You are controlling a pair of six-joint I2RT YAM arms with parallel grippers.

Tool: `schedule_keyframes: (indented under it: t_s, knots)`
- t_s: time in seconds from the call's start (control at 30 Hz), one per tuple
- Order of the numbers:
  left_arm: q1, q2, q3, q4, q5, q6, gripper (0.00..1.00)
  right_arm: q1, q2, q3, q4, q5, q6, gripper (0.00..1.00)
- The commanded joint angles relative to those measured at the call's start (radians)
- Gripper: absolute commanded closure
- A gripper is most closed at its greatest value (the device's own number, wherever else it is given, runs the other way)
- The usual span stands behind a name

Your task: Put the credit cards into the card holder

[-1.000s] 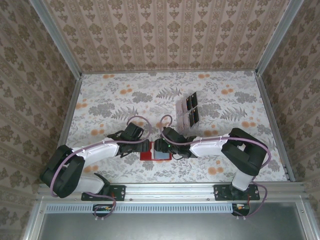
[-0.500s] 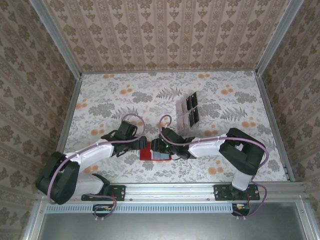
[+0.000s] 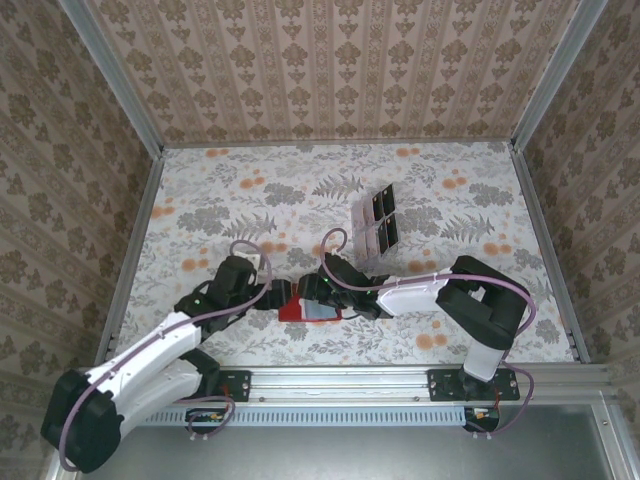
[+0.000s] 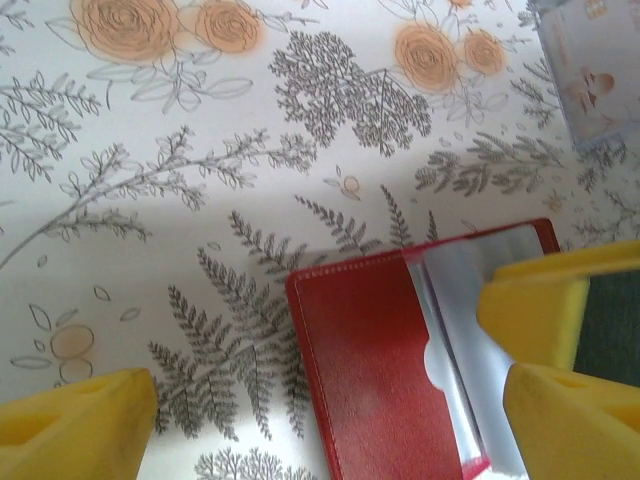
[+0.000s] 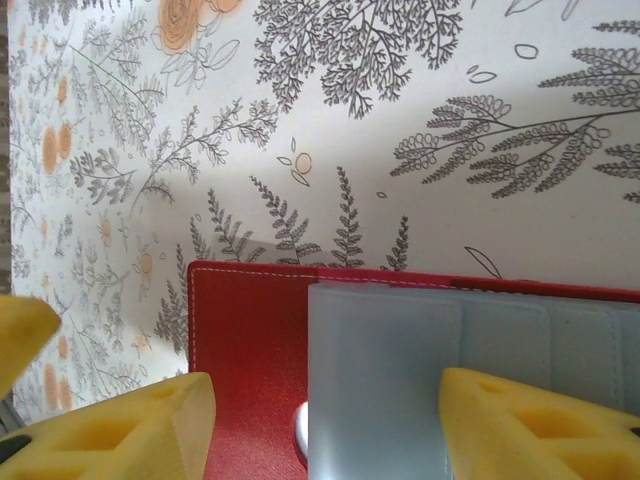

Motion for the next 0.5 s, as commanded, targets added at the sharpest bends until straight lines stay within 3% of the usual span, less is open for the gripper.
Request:
schedule_keyframes:
  t_s: [0.0, 0.47]
  knots:
    - [-0.027, -0.058, -0.045, -0.029, 0.001, -0.037, 0.08, 0.009, 0.038, -0.027, 0.017, -0.025, 0.055, 0.37]
    - [-0.181, 0.016, -0.049, 0.108, -0.049, -0.047, 0.08, 0.009, 0.050, -0.047, 0.087, -0.035, 0.142, 0.36]
